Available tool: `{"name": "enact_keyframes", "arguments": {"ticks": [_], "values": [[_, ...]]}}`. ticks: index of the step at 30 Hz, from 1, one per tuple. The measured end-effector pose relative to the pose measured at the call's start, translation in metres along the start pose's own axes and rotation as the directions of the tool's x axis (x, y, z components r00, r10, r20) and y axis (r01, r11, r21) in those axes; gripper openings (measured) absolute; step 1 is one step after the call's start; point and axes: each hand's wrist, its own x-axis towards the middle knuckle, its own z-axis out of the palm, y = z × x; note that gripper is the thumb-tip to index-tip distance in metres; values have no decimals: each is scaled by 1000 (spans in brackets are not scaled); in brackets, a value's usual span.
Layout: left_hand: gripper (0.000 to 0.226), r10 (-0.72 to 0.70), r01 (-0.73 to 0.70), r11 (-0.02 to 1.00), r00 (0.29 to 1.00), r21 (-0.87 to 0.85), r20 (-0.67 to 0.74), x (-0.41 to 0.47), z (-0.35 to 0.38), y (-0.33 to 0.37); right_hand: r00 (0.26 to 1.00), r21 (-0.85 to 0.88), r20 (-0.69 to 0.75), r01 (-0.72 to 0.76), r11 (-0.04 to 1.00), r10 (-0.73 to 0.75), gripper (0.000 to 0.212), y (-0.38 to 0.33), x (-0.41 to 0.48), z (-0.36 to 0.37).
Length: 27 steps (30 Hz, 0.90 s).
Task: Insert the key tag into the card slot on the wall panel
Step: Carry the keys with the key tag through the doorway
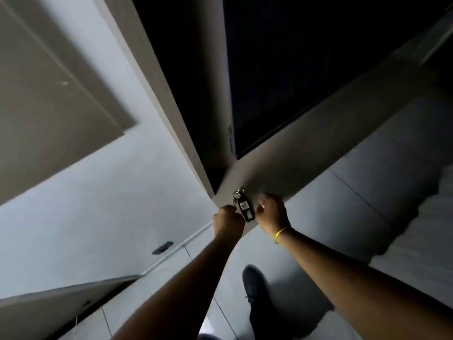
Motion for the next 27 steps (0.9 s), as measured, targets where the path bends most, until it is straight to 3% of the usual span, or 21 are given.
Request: {"name": "enact_keyframes", "arguments": {"ticks": [4,7,8,11,14,19,23,27], "values": [[24,-130,128,990,991,-54,-36,24,22,5,998,51,-49,-41,998,43,40,-2,9,31],[24,-223,210,963,973,-167,-63,36,29,-1,996,128,-51,-69,989,76,27,-1,15,46],[23,-250,233,949,967,-213,-56,37,26,-3,994,172,-11,-105,979,109,21,-2,18,49],[24,-297,286,881,954,-378,29,38,20,-13,972,337,150,-223,915,182,29,-3,19,53],[23,-263,299,796,954,-527,143,27,-1,-26,960,426,190,-268,864,204,23,-9,9,48],[13,-51,117,773,991,-623,123,-19,-86,-47,959,626,276,-228,746,62,34,-69,-43,37],[15,97,-86,769,995,-634,-17,-78,-192,-58,944,687,294,-97,720,-153,30,-153,-104,23],[12,267,-320,738,947,-594,-179,-136,-309,-69,876,741,268,80,667,-402,31,-257,-164,2]]}}
